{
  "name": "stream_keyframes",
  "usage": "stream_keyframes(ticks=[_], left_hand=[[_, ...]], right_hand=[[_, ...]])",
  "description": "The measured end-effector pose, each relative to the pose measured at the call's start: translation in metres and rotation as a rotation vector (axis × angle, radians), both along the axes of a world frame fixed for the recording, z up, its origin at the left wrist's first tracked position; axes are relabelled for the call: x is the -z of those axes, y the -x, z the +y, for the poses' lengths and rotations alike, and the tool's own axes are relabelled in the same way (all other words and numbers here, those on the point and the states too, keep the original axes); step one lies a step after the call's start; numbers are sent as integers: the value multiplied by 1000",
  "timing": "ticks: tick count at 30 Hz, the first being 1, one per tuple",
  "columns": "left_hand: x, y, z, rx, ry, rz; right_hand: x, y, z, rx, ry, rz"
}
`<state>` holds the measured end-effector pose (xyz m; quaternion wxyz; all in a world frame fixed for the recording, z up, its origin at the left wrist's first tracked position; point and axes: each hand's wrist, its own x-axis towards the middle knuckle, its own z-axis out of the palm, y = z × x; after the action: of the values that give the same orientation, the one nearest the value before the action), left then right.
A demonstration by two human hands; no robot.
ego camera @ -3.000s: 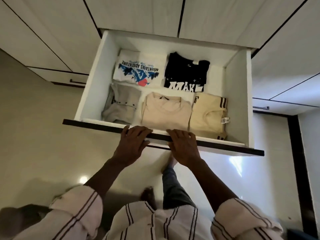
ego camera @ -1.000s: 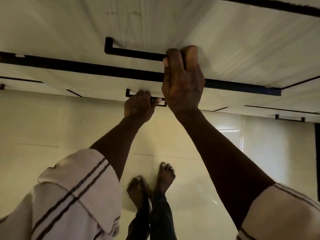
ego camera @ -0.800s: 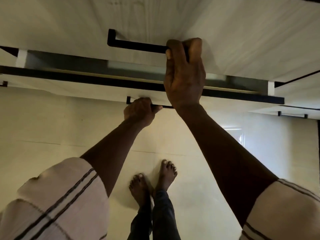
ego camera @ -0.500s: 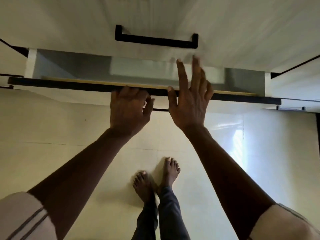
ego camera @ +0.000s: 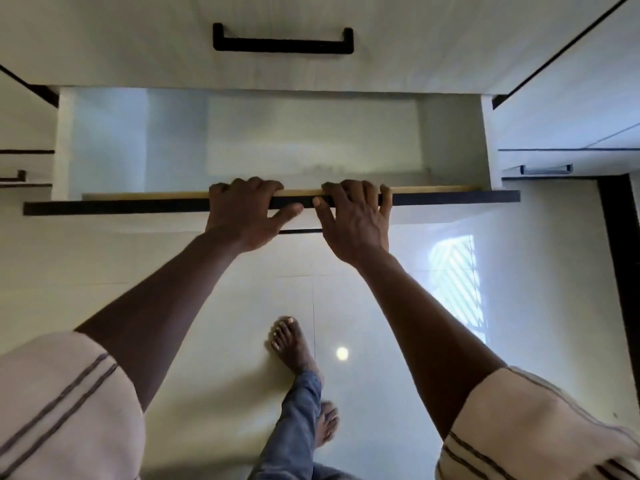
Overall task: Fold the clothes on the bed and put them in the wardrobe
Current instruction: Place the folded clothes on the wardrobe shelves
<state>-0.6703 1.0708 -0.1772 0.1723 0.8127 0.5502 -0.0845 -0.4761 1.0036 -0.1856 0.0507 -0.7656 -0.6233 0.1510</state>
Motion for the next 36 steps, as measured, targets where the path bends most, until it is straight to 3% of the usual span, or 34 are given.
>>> stream_keyframes(ticks=[8,21,24,26,30,36], left_hand=[[11,27,-106,38,18,-90],[12,61,-261,98,75,-76],[-2,62,-273,63,217,-107],[-22,68,-275,38,311,-173],[-115,77,-276,207,191,-368],[-235,81,-292,480,210,-525]], right_hand=[[0,18,-106,-13,39,8],[2,53,-261,-11,145,-34],[-16,55,-279,28,247,26],[-37,58,-290,163,218,136],[-124,70,-336,641,-189,404],[-242,116,-427,1016,-291,510]])
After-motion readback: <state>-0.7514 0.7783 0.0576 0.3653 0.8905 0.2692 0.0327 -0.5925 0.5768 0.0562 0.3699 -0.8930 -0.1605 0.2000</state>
